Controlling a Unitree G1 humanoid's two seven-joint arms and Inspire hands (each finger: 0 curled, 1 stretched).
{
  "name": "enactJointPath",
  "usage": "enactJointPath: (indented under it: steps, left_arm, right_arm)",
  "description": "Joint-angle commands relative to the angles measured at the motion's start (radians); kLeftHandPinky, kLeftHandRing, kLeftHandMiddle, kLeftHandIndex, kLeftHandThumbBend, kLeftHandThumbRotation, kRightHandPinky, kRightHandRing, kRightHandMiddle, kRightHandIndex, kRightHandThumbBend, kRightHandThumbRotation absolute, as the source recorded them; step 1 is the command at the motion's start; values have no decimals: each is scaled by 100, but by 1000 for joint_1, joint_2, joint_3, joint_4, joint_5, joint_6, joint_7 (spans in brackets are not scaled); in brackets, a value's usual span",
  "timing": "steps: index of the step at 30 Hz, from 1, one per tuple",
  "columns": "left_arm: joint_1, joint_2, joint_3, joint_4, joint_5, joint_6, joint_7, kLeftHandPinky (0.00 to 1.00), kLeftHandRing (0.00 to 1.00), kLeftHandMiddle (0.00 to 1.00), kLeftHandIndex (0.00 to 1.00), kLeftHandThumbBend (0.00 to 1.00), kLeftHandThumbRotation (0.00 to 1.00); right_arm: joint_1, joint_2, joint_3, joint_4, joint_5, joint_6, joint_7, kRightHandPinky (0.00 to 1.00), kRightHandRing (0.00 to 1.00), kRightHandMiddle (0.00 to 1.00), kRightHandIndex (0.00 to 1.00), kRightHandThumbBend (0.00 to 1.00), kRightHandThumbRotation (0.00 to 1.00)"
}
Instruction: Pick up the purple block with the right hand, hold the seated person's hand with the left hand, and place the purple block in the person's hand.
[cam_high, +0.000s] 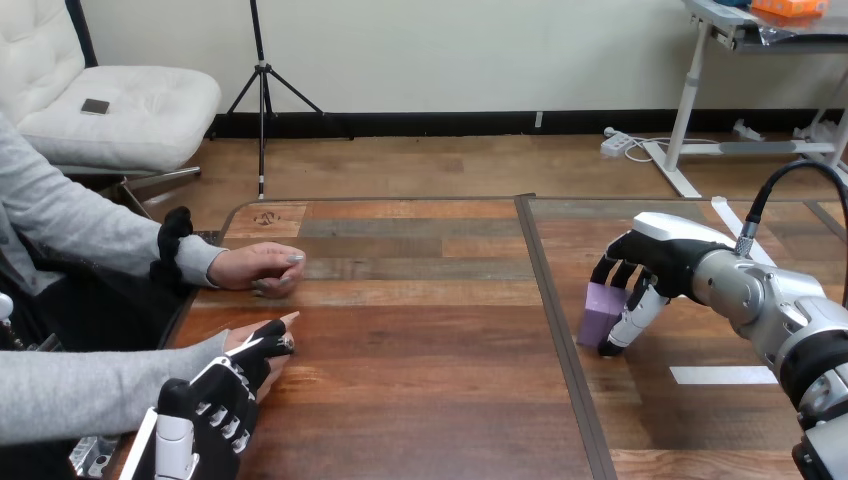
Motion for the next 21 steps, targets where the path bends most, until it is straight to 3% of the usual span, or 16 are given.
enactJointPath:
  steps: [1, 21]
  left_arm:
    - [-30, -21, -1, -36, 11, -14, 12, 100, 97, 89, 68, 79, 100]
    - [-19, -17, -8, -54, 7, 4, 16, 100, 97, 88, 68, 77, 100]
  right_arm:
    - [-27, 10, -5, 1, 8, -12, -34, 54, 57, 61, 62, 89, 0]
    - [6, 20, -8, 5, 14, -30, -89, 46, 51, 55, 52, 75, 0]
